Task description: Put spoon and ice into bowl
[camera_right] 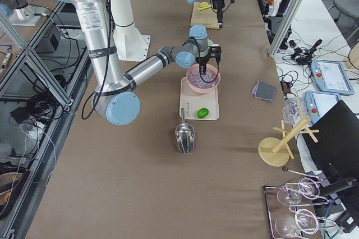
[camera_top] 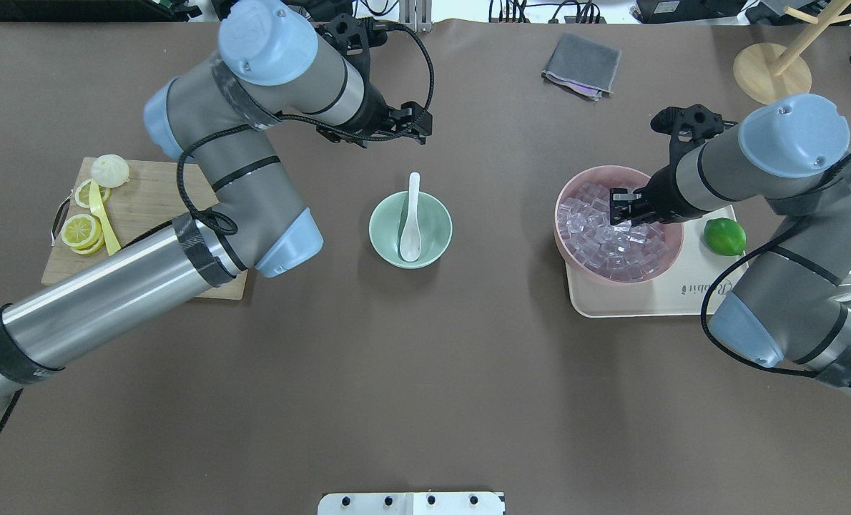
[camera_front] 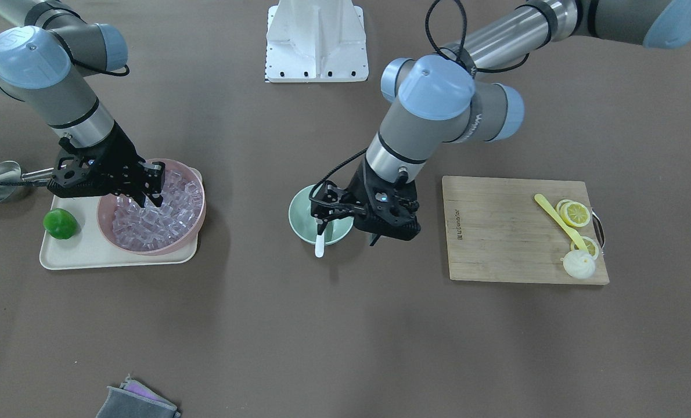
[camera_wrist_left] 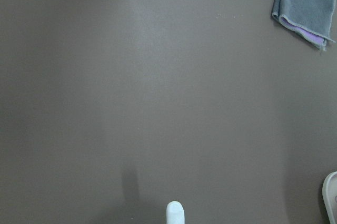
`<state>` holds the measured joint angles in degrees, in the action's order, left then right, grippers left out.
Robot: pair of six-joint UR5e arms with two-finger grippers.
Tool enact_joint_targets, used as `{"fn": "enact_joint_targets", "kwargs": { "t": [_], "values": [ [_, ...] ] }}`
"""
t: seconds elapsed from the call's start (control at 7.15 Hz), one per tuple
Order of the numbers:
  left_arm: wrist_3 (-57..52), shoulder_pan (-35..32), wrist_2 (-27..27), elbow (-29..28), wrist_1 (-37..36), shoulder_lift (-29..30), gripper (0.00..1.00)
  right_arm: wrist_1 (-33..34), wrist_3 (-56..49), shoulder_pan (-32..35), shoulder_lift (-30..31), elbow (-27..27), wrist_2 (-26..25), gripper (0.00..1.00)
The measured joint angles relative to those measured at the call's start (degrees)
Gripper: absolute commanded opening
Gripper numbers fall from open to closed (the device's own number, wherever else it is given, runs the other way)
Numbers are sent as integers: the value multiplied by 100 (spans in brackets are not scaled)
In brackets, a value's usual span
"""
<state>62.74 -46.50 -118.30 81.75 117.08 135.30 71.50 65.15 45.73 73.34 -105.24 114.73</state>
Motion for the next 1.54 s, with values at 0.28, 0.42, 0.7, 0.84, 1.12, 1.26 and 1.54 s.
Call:
{"fn": "enact_joint_targets", "kwargs": {
  "t": [0.28, 0.42, 0.7, 0.84, 1.12, 1.26, 1.54],
  "values": [
    [-1074, -887, -893, 712, -35, -1105, 98, 466, 548, -337, -786, 14, -310, 0],
    [-1678, -1321, -1272, 914, -34, -1594, 98, 585, 964, -727, -1178, 115, -711, 0],
    [-2460, -1880, -1721, 1062, -34, -2165, 98, 606, 1599, -1355, -2034, 759, -1395, 0],
    [-2583, -1981, -1784, 1078, -35, -2253, 98, 592, 1709, -1520, -2349, 1058, -1586, 0],
    [-2646, -2032, -1802, 1086, -30, -2365, 98, 578, 1756, -1639, -2704, 1438, -1771, 100],
    [-2651, -2033, -1786, 1088, -28, -2391, 98, 572, 1749, -1628, -2755, 1507, -1789, 100],
    [-2653, -2056, -1760, 1088, -35, -2428, 98, 591, 1667, -1416, -2645, 1363, -1551, 100]
  ]
}}
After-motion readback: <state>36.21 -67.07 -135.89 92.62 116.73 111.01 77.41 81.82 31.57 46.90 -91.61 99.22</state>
